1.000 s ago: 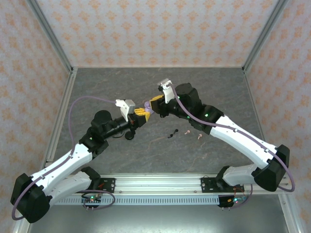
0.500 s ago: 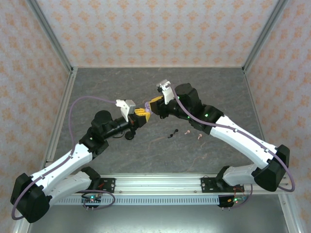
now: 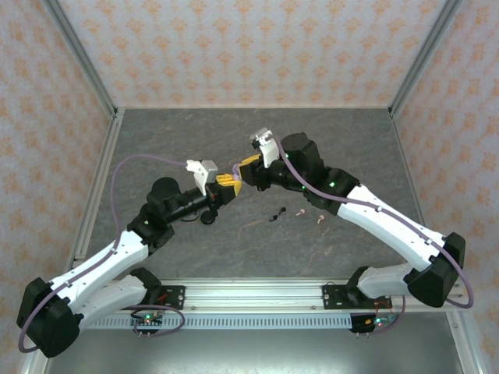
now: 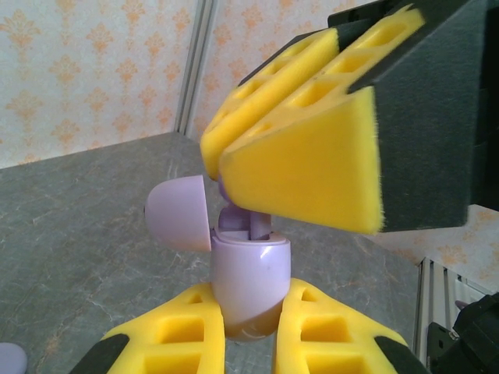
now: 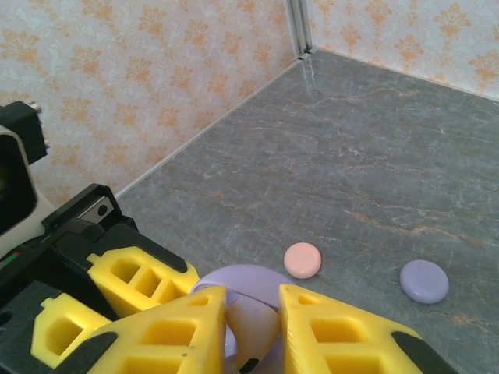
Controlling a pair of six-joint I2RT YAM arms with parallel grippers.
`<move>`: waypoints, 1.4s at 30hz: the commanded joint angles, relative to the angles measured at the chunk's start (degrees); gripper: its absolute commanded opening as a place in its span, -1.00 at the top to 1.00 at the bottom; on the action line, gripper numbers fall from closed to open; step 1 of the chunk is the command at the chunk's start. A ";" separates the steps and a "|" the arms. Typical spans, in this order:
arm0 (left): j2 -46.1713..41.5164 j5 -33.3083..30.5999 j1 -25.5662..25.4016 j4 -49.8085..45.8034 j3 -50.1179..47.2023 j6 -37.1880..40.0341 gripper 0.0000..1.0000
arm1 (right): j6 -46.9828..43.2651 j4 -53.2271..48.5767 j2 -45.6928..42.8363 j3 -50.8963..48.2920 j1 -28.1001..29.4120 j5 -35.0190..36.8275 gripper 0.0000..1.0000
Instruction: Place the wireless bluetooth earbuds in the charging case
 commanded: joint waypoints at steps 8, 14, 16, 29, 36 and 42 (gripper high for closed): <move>-0.04 0.53 -0.71 6.68 1.41 -2.12 1.00 | 0.51 -1.47 -0.01 3.71 0.41 -2.60 0.50; -0.04 0.64 -1.06 6.78 1.58 -1.99 1.00 | 1.63 -1.66 -0.28 5.89 0.01 -2.32 0.29; -0.04 0.71 -1.16 6.96 1.59 -1.97 1.00 | 2.37 -1.69 -0.58 7.17 -0.41 -2.48 0.19; -0.30 1.41 -1.54 7.84 2.17 -2.31 1.00 | 11.51 -0.33 -2.05 4.16 -9.42 -17.56 -0.79; -0.30 1.52 -1.81 7.25 2.38 -2.23 1.00 | 13.99 2.50 1.86 3.07 -9.34 -26.96 -1.00; -0.29 1.58 -1.98 6.09 2.97 -1.87 1.00 | 14.66 4.67 2.96 3.84 -9.34 -32.80 -0.77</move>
